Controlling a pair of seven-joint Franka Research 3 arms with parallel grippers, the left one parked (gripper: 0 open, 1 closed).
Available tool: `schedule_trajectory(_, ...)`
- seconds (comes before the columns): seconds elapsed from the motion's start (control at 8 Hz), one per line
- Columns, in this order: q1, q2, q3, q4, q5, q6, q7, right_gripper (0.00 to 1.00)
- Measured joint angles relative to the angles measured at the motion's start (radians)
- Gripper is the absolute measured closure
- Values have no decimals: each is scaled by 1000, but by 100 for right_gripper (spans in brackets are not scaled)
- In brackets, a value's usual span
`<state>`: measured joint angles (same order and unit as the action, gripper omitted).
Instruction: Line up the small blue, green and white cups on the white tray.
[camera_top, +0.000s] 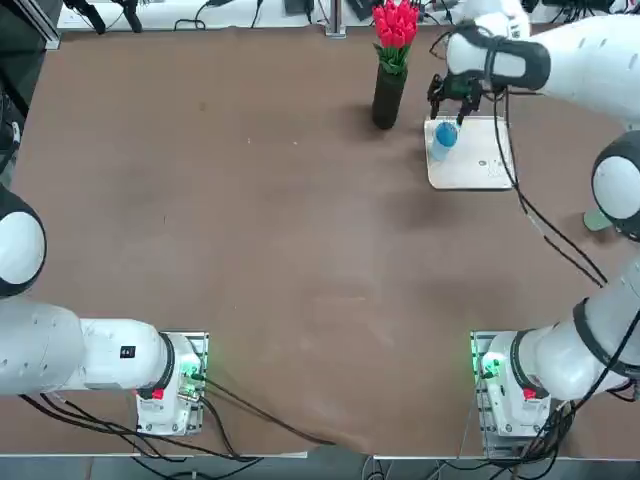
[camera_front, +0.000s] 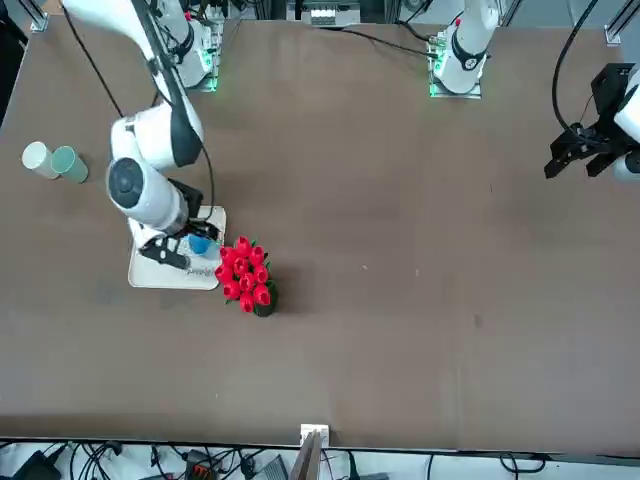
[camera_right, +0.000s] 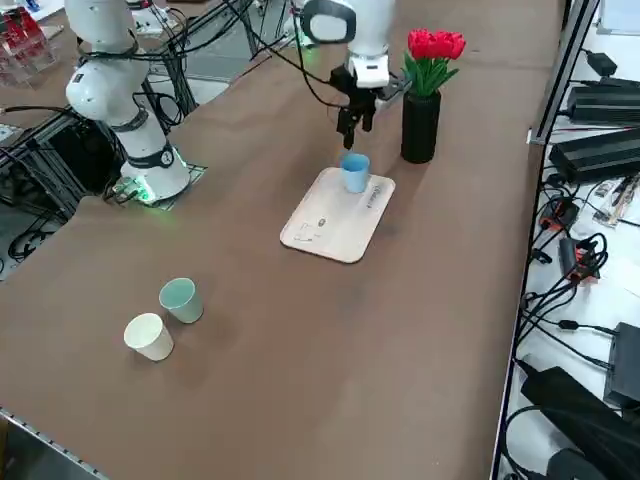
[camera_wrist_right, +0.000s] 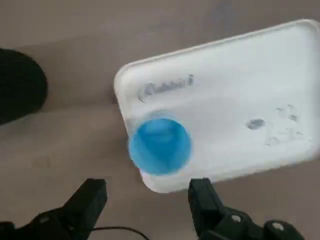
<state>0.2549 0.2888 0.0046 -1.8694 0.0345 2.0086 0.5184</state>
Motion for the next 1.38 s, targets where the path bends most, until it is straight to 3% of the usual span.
schedule_trajectory(0.38, -148, -139, -36, 9, -3, -221, 3, 0)
schedule_trajectory(0.62, -287, -179, -74, 7, -5, -285, -9, 0)
schedule_trajectory(1.0, -534, -163, -95, -26, -6, -265, -1, 0)
schedule_trajectory(1.38, -752, -113, -99, -68, -5, -142, 18, 0)
